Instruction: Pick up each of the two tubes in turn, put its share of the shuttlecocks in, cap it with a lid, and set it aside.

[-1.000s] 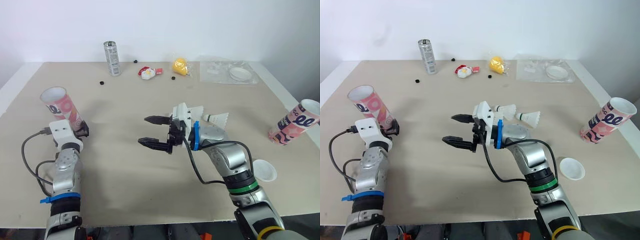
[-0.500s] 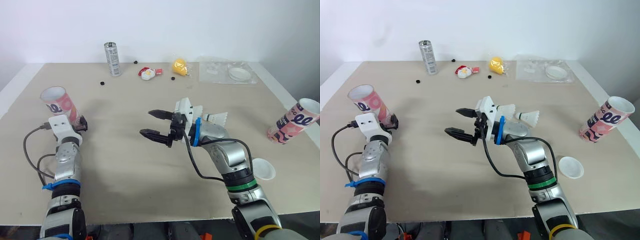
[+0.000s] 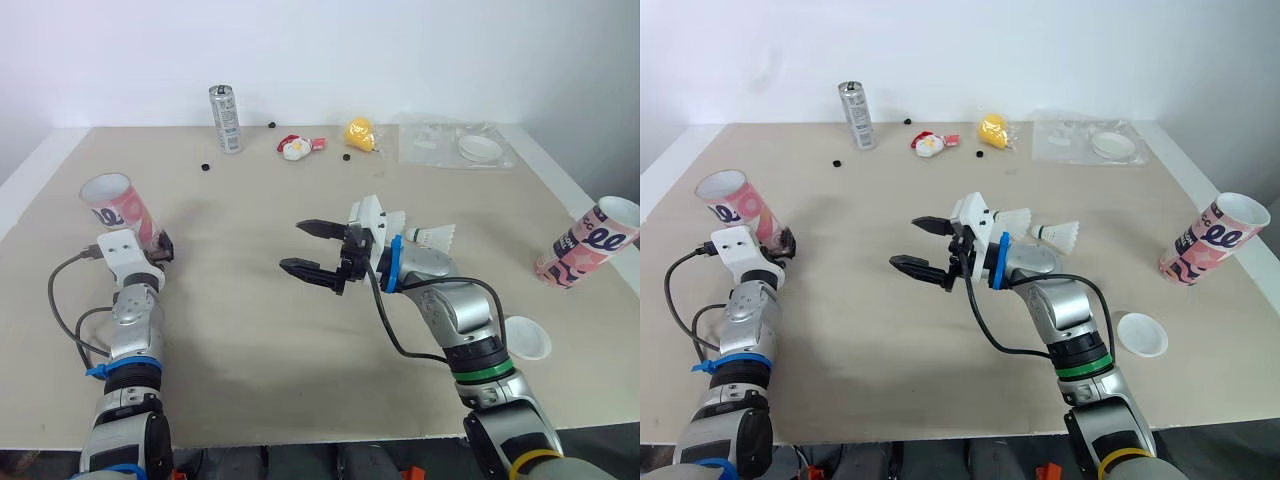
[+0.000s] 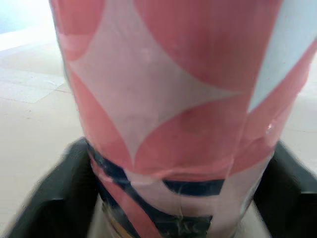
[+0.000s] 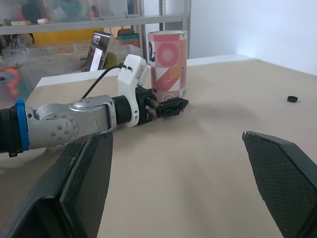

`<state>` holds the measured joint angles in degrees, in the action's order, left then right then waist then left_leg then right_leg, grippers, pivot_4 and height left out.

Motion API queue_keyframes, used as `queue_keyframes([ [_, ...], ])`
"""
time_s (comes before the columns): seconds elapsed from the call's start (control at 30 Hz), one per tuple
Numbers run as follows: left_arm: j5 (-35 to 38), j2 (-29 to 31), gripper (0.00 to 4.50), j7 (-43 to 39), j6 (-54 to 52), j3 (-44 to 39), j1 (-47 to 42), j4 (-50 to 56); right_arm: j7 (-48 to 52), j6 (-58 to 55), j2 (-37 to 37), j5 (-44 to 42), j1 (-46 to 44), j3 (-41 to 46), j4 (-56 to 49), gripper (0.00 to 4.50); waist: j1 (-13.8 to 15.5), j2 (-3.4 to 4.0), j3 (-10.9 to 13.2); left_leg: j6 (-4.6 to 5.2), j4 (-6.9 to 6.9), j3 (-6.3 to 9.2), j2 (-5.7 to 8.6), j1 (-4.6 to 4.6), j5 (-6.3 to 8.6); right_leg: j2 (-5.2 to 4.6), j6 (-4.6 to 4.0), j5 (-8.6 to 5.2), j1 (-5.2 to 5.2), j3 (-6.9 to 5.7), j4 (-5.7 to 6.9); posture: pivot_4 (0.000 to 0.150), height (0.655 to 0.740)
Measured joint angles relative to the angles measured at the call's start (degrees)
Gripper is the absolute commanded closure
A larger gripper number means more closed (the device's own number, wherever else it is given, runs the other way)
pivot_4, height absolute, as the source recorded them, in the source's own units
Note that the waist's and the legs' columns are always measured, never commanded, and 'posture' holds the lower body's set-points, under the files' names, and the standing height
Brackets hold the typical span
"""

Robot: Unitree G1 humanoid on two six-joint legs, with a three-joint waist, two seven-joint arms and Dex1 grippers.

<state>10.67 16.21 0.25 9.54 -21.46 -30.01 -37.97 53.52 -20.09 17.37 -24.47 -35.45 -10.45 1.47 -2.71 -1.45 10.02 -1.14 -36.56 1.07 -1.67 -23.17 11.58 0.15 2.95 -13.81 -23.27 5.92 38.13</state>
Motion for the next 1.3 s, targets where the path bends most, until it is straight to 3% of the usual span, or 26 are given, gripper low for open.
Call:
queue_keyframes([
  [0.47, 0.7, 0.8, 1.09, -1.5, -1.3, 0.5, 1.7, 2.9, -2.4, -0.6, 0.0, -0.1, 2.4, 0.6, -2.7, 0.00, 0.0, -0.01, 0.0, -0.01, 0.11, -0.01, -0.01, -0.08, 0.00, 0.00, -0.02, -0.04, -0.08, 0.01, -0.07, 0.150, 0.7400],
  [0.53, 1.2, 3.2, 1.09, -6.6, -4.9, 2.4, 4.3, 7.7, -4.2, -1.4, 1.1, -0.1, 6.1, 2.2, -6.1, 0.00, 0.0, -0.05, 0.0, -0.07, 0.15, 0.00, 0.00, -0.21, 0.03, -0.04, -0.01, -0.14, -0.18, 0.00, -0.10, 0.150, 0.7400],
  [0.67, 3.9, 13.0, 1.09, -25.3, -16.4, 10.8, 10.2, 22.9, -8.4, -2.6, 3.2, 0.1, 12.8, 5.5, -11.4, 0.00, 0.0, -0.19, 0.1, -0.31, 0.22, -0.01, 0.04, -0.56, 0.15, -0.18, -0.23, -0.30, -0.51, -0.04, -0.11, 0.150, 0.7400],
  [0.73, 6.9, 21.0, 1.09, -36.6, -22.5, 15.3, 12.4, 32.0, -10.1, -2.4, 4.6, 0.8, 15.3, 6.6, -14.4, 0.00, -0.1, -0.30, 0.2, -0.32, 0.23, 0.03, -0.01, -1.06, 0.15, -0.13, -0.39, -0.27, -1.00, -0.08, -0.07, 0.150, 0.7400],
  [0.77, 8.1, 28.1, 1.09, -44.6, -25.5, 17.6, 13.5, 36.8, -11.6, -2.2, 5.3, 1.5, 16.9, 7.7, -15.4, 0.00, -0.1, -0.33, 0.2, -0.35, 0.27, 0.05, -0.02, -1.16, 0.16, -0.14, -0.49, -0.31, -1.13, -0.12, -0.05, 0.150, 0.7400],
  [0.9, 7.7, 45.0, 1.09, -62.4, -28.4, 21.3, 12.4, 42.2, -15.9, -1.7, 6.2, 3.5, 19.5, 10.8, -15.7, 0.00, -0.4, -0.20, 0.3, -0.40, 0.56, 0.01, -0.06, -1.01, 0.21, -0.10, -0.57, -0.56, -1.17, -0.14, -0.04, 0.150, 0.7400],
  [1.1, 6.6, 51.8, 1.09, -79.5, -27.1, 27.1, 5.8, 41.5, -20.8, 0.5, 4.4, 10.2, 19.8, 7.5, -11.9, 0.00, -0.5, -0.22, 0.3, -0.38, 0.59, 0.00, -0.13, -1.05, 0.22, 0.01, -0.40, -0.71, -1.21, -0.14, -0.05, 0.150, 0.7400],
  [1.3, 4.4, 53.2, 1.09, -87.0, -28.1, 30.8, 6.6, 42.1, -24.2, 3.0, 0.5, 14.1, 15.9, 5.7, -4.9, 0.00, -0.6, -0.19, 0.4, -0.34, 0.57, -0.02, -0.13, -1.12, 0.24, 0.01, -0.39, -0.75, -1.29, -0.11, -0.01, 0.150, 0.7400],
])
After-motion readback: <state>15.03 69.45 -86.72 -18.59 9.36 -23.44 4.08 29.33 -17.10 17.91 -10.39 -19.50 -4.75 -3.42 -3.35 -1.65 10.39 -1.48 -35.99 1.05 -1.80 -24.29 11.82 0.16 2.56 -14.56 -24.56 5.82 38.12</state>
